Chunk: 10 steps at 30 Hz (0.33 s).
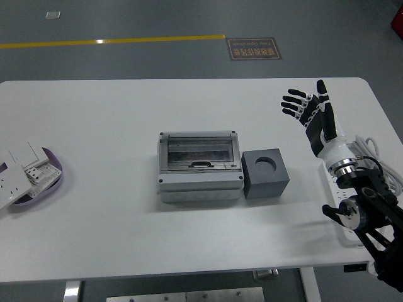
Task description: Pick up the cylinder from the cube,place it in the box,flap close box
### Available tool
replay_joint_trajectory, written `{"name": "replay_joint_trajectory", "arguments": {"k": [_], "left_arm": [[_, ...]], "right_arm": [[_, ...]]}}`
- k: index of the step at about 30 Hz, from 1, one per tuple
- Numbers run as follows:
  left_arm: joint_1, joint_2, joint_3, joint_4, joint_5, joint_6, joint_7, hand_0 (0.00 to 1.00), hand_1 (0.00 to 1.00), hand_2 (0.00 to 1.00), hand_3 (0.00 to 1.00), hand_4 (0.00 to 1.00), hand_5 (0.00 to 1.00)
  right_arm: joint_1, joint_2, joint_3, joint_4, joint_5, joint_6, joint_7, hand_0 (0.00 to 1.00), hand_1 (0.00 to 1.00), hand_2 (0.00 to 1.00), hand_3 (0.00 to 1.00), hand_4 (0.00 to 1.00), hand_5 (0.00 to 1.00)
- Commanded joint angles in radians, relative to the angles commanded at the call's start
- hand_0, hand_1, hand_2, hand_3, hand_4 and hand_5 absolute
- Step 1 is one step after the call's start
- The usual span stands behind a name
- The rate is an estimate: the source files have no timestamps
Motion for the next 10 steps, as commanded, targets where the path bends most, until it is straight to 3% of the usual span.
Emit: {"name": "replay_joint_trajectory", "arguments": {"k": [10], "left_arm": [[-0.005,0.001,0.019,0.003,-0.011,0.000,0.000,0.593,0.628,0.625,0.638,0.700,0.212]], "right_arm": [[0.005,-0.008,-0.003,0.020,-0.193,-0.035,-0.060,0.780,0.702,0.693,0.696,0.959,0.998]]}}
